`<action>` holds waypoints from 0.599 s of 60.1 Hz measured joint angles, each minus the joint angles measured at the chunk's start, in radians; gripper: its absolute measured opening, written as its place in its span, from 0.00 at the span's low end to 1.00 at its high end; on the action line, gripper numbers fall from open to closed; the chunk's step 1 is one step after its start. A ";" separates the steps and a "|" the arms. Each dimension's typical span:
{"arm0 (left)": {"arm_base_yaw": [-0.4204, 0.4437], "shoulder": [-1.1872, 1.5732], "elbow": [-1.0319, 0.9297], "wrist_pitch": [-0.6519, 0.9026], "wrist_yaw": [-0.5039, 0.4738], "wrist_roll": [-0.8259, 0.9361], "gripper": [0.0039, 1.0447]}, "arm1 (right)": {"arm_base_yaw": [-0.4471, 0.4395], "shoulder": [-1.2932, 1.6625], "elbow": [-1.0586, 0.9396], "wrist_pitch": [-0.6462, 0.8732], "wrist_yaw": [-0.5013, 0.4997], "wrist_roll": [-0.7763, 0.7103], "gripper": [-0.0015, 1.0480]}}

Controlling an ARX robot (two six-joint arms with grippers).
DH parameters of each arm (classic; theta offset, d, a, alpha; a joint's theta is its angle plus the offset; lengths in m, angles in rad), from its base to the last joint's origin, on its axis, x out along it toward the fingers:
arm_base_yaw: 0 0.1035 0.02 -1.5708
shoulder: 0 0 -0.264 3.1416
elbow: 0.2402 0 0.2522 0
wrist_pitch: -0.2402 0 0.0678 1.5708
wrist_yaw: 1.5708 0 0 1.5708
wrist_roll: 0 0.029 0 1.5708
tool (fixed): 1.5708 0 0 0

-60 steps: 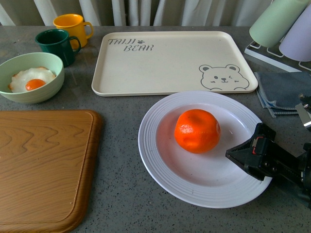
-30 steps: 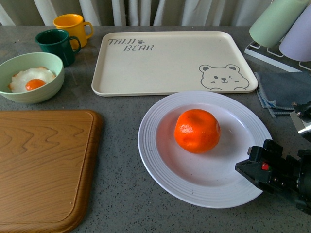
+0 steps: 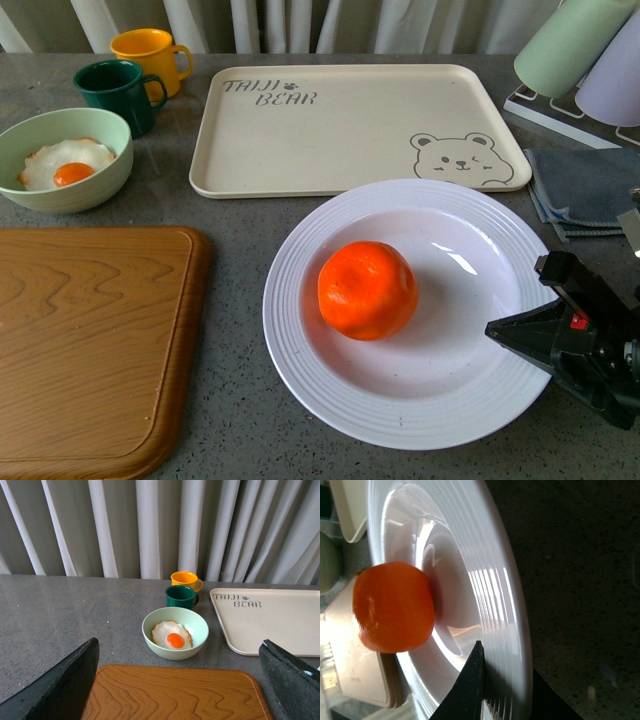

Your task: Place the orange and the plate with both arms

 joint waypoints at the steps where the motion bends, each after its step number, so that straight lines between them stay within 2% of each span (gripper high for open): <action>1: 0.000 0.000 0.000 0.000 0.000 0.000 0.92 | 0.000 -0.004 0.000 -0.001 -0.003 0.003 0.06; 6: 0.000 0.000 0.000 0.000 0.000 0.000 0.92 | 0.006 -0.034 0.001 -0.005 -0.018 0.016 0.03; 21: 0.000 0.000 0.000 0.000 0.000 0.000 0.92 | -0.001 -0.036 0.030 -0.024 -0.037 0.047 0.03; 36: 0.000 0.000 0.000 0.000 0.000 0.000 0.92 | -0.034 0.004 0.140 -0.037 -0.051 0.116 0.03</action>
